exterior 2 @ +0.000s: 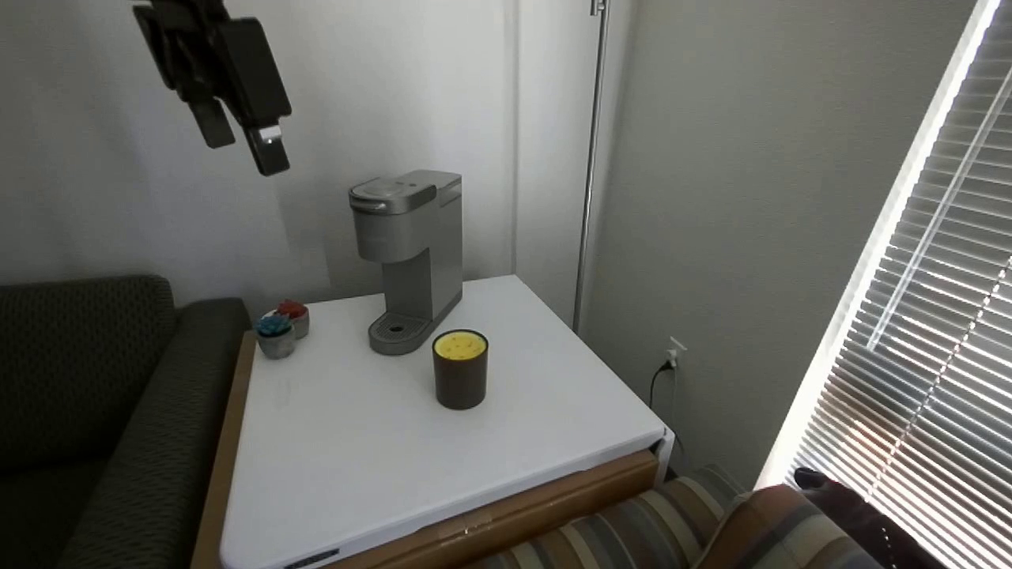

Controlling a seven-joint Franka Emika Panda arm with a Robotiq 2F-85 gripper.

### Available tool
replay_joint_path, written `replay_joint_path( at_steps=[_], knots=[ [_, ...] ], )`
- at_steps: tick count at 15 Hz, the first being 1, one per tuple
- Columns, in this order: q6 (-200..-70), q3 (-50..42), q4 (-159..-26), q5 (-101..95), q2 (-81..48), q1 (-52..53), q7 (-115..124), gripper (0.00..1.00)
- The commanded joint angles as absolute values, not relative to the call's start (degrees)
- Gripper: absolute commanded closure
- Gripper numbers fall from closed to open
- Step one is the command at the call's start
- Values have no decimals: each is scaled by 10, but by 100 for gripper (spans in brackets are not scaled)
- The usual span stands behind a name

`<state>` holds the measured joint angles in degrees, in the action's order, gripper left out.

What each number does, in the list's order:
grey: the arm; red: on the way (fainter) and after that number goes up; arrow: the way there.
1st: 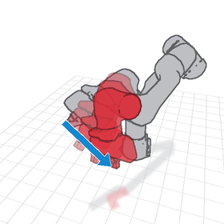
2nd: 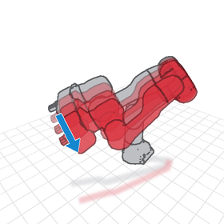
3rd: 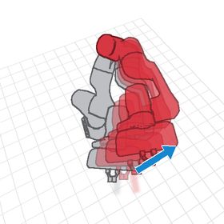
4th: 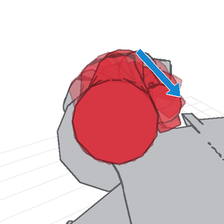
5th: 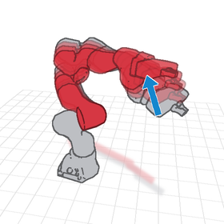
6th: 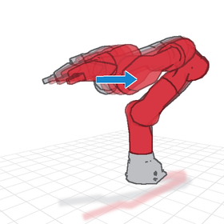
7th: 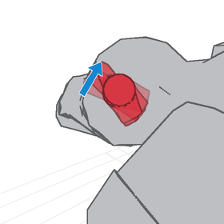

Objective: Open the coffee machine chamber

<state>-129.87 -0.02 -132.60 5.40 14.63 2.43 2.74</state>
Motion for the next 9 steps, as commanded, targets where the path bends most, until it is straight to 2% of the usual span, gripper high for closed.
replay_joint_path(
  at_steps=[1, 9],
  knots=[
    [-1316, 4, -1325, 74, 131, 24, 27, 0],
    [-1401, 14, -1310, 94, 56, 32, 50, 0]
  ],
)
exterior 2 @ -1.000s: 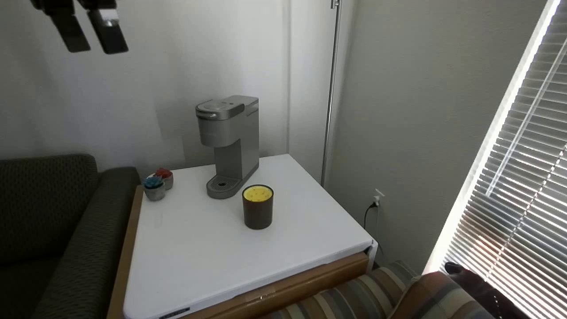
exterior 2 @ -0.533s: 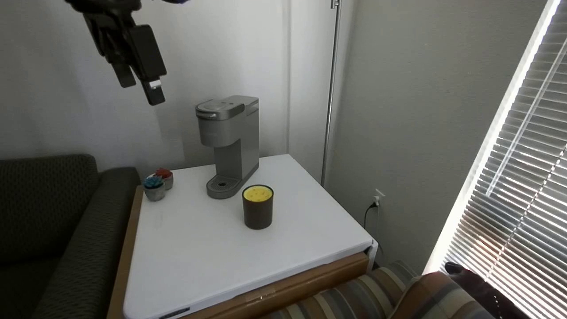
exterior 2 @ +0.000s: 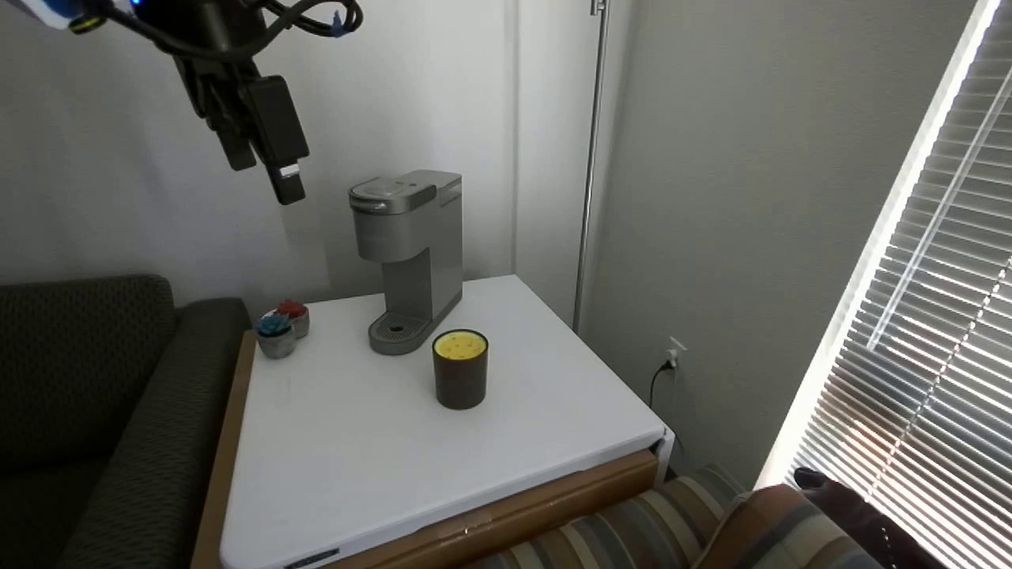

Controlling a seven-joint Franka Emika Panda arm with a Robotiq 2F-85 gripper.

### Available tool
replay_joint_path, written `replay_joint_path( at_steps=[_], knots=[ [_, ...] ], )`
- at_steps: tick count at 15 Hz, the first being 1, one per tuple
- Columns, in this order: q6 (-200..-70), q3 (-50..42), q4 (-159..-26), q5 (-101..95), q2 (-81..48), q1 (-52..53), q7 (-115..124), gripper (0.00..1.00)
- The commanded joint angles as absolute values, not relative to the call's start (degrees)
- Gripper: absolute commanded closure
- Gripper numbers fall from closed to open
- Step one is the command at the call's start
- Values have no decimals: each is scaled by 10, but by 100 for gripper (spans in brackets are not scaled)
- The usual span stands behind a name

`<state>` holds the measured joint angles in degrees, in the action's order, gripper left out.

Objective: Open the coffee machine chamber

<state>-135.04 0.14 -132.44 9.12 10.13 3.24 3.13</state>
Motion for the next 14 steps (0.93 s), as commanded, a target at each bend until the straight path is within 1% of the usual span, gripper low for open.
replay_joint_path(
  at_steps=[1, 5, 6, 7, 10, 11, 12, 13, 14],
  knots=[
    [-1427, 20, -1303, 93, 37, 33, 65, 0],
    [-1575, 48, -1259, 93, -70, 49, 175, 0],
    [-1612, 55, -1248, 143, -93, 57, 154, 0],
    [-1567, 46, -1287, 105, -37, 51, 155, 0],
    [-1580, 49, -1277, 109, -61, 57, 155, 0],
    [-1566, 39, -1276, 73, -56, 60, 188, 0],
    [-1558, 19, -1271, 3, -59, 69, 272, 0],
    [-1559, -19, -1268, -38, -66, 88, 313, 0],
    [-1554, -34, -1249, -75, -83, 99, 370, 0]
  ],
)
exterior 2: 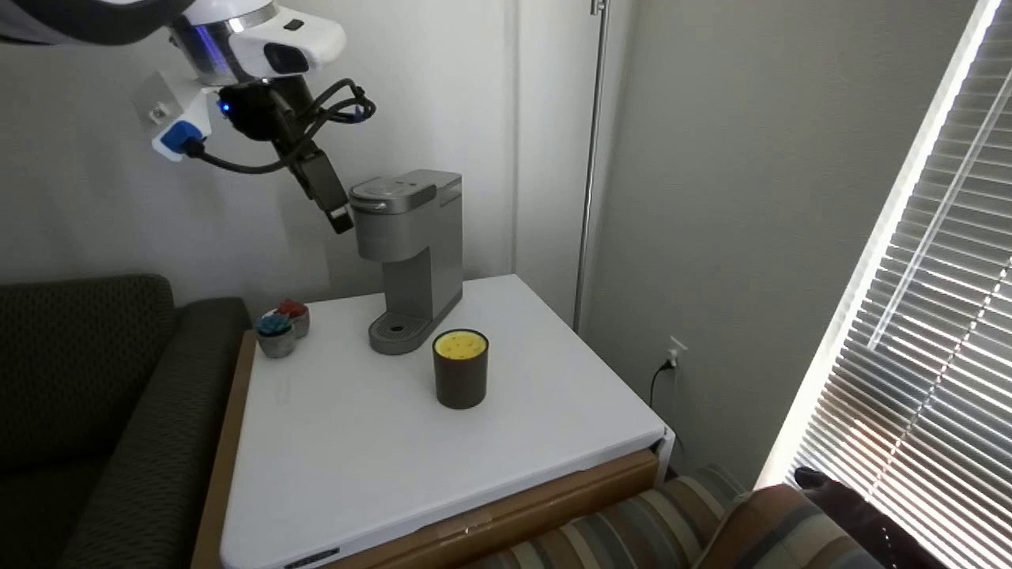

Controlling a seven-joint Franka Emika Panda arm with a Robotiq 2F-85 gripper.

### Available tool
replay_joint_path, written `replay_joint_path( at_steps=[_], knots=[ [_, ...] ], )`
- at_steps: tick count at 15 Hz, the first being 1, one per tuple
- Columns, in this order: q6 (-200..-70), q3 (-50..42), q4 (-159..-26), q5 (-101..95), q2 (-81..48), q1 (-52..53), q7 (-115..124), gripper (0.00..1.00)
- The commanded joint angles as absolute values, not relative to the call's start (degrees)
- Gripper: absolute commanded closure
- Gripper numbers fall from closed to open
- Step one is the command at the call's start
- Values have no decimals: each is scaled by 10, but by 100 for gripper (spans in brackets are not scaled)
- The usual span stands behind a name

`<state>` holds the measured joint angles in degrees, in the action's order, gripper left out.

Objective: Open the coffee machine chamber

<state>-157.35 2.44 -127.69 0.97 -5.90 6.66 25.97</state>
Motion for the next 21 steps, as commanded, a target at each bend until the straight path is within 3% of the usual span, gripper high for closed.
replay_joint_path(
  at_steps=[1, 5, 10, 15, 16, 17, 19, 21],
  knots=[
    [-1550, -57, -1232, -112, -99, 116, 424, 0],
    [-1494, -111, -1170, -165, -159, 189, 619, 0],
    [-1441, -23, -1112, -79, -210, 172, 723, 0],
    [-1481, -23, -1089, -93, -225, 180, 783, 0],
    [-1490, -23, -1086, -97, -228, 181, 788, 2],
    [-1497, -25, -1084, -101, -231, 182, 793, 27],
    [-1511, -23, -1084, -101, -234, 181, 794, 29],
    [-1518, -24, -1084, -100, -236, 182, 793, 44]
  ],
)
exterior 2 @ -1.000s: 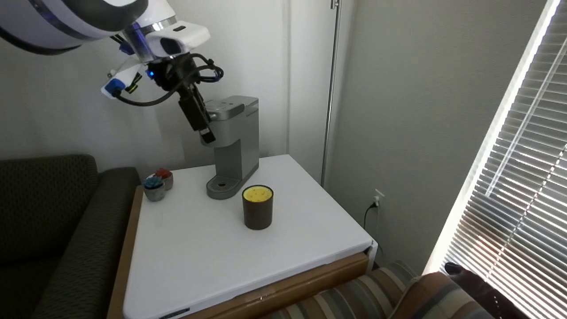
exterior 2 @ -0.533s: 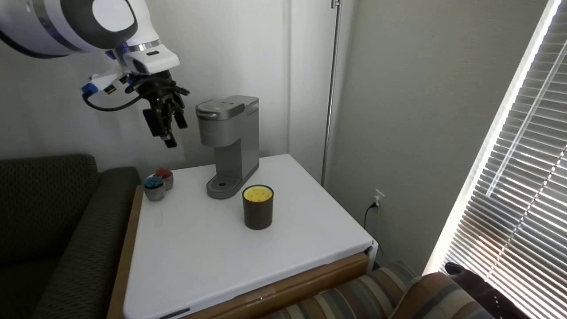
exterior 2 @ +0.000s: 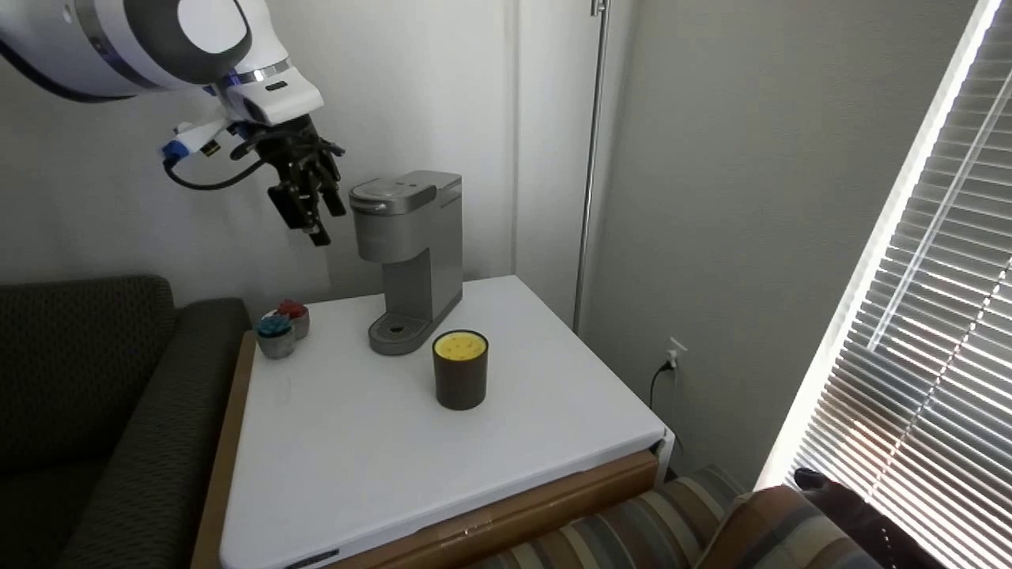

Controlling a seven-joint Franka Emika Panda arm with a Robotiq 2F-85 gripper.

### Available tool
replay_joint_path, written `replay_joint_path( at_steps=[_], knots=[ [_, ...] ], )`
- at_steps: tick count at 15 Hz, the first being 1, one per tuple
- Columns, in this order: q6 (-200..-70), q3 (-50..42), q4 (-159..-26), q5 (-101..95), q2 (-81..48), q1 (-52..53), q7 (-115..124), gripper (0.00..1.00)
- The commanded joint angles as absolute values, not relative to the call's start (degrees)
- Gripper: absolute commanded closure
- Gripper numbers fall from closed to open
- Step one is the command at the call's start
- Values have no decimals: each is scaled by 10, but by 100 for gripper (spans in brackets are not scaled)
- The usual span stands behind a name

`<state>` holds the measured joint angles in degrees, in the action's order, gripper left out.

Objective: Open the coffee machine chamber

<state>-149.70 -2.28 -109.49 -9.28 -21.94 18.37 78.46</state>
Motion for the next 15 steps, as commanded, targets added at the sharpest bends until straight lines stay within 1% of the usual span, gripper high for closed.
replay_joint_path(
  at_steps=[1, 4, 5, 6, 8, 10, 15],
  knots=[
    [-1521, -24, -1084, -100, -238, 183, 793, 49],
    [-1535, -29, -1089, -104, -241, 185, 795, 72],
    [-1549, -32, -1093, -108, -242, 186, 795, 77],
    [-1565, -35, -1097, -112, -243, 188, 796, 86],
    [-1601, -48, -1104, -127, -246, 195, 800, 98],
    [-1628, -63, -1105, -139, -251, 203, 809, 100],
    [-1683, -100, -1111, -139, -266, 229, 829, 100]
  ],
)
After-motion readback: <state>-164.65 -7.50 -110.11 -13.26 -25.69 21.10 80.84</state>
